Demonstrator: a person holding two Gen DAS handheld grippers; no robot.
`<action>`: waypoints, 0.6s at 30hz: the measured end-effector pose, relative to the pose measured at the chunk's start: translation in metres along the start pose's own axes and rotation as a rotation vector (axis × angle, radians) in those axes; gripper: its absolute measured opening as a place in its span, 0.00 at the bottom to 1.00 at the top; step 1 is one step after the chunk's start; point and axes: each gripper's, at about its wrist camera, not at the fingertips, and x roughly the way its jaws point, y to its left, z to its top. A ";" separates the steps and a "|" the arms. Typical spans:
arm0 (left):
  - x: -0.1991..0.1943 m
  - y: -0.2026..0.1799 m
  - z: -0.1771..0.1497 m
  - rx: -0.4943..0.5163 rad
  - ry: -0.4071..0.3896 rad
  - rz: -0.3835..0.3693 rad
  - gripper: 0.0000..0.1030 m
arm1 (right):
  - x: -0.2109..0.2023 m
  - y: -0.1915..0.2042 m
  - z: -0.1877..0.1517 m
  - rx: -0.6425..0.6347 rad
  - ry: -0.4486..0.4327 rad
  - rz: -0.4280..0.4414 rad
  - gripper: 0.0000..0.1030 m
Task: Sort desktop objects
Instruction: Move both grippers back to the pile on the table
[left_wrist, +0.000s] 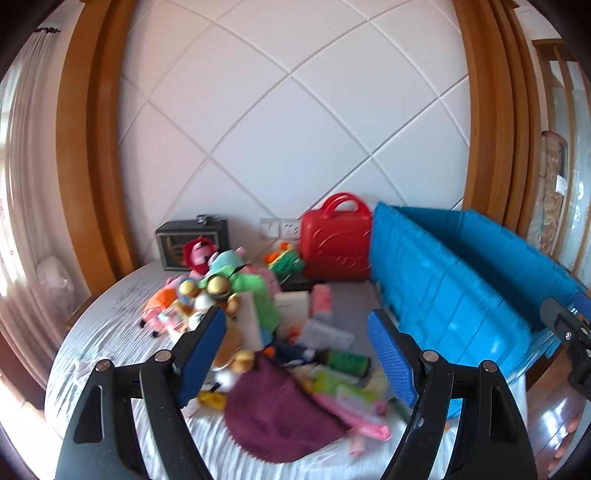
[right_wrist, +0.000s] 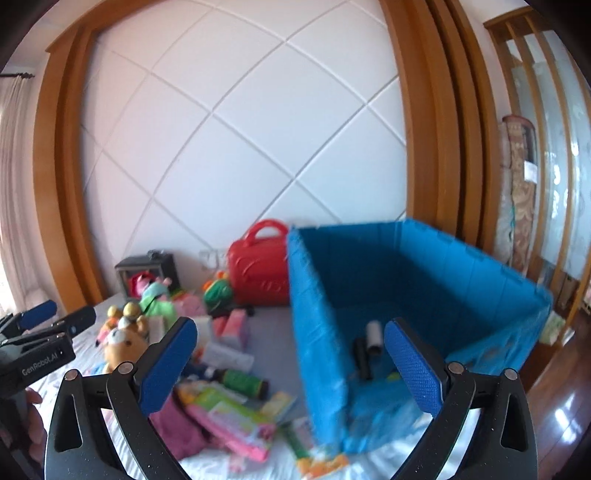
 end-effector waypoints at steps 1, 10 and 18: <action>-0.001 0.006 -0.005 -0.001 0.006 -0.001 0.77 | 0.000 0.008 -0.006 -0.010 0.014 -0.014 1.00; 0.007 0.054 -0.041 -0.120 0.046 0.065 0.77 | 0.014 0.046 -0.035 -0.128 0.065 -0.062 1.00; 0.032 0.064 -0.069 -0.139 0.119 0.165 0.77 | 0.066 0.036 -0.067 -0.159 0.244 0.096 1.00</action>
